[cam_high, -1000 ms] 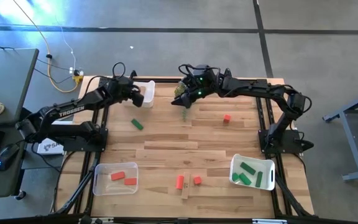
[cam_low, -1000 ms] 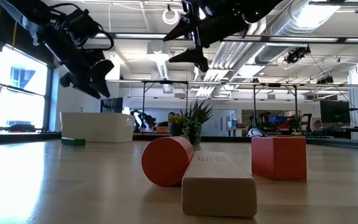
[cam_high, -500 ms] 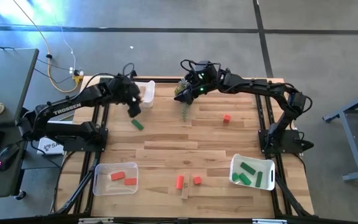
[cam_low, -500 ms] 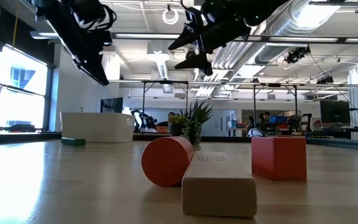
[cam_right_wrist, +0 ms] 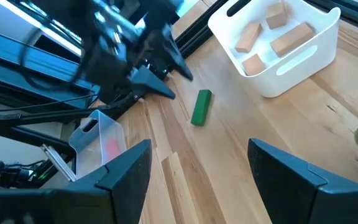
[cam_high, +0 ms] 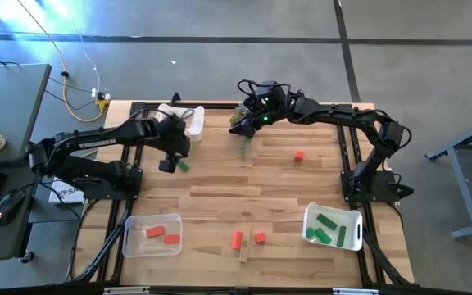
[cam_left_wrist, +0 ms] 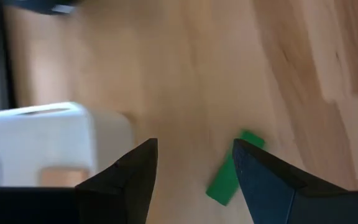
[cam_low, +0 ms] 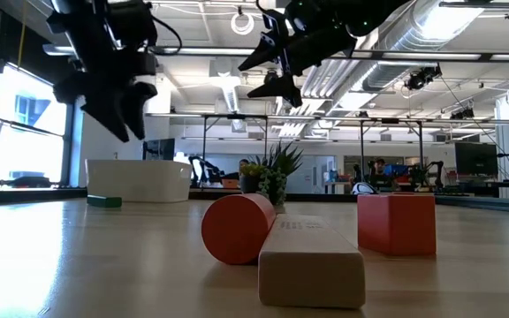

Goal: Sort & place blocks by color
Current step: Put the green block into the bottom white bin

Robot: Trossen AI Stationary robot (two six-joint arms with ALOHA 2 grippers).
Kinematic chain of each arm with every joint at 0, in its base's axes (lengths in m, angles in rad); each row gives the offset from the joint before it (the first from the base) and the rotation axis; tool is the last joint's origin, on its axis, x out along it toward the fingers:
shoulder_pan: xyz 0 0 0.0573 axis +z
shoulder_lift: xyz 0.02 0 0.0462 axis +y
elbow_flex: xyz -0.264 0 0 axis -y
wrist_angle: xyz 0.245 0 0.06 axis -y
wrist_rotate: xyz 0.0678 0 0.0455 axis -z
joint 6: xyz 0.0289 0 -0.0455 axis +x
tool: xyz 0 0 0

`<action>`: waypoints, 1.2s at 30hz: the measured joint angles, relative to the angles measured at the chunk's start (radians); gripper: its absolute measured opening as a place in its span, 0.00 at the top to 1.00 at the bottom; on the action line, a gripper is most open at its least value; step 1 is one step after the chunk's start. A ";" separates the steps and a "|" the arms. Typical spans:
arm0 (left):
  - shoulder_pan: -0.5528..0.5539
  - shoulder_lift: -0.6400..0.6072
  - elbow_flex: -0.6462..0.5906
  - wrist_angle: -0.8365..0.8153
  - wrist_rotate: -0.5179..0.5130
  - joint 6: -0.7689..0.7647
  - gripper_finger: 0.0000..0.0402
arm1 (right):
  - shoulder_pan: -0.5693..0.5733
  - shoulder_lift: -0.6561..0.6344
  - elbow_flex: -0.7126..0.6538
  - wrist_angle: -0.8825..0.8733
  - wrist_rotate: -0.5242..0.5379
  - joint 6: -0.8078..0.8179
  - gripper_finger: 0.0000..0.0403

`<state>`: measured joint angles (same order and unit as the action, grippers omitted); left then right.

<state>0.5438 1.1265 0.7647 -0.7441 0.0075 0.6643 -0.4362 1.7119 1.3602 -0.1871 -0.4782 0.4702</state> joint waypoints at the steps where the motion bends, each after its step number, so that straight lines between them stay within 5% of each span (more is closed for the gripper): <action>1: -0.007 0.020 0.000 -0.007 0.001 0.022 0.51 | 0.000 0.000 0.000 0.000 0.000 0.000 0.38; 13: -0.062 0.238 0.000 -0.005 -0.036 0.064 0.51 | 0.000 0.000 0.000 -0.009 0.002 0.000 0.38; 36: -0.093 0.450 -0.001 -0.038 -0.112 0.159 0.51 | -0.002 0.000 0.000 -0.012 0.003 -0.042 0.38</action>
<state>0.4507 1.5770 0.7639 -0.7818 -0.1045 0.8232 -0.4385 1.7123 1.3598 -0.1989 -0.4747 0.4282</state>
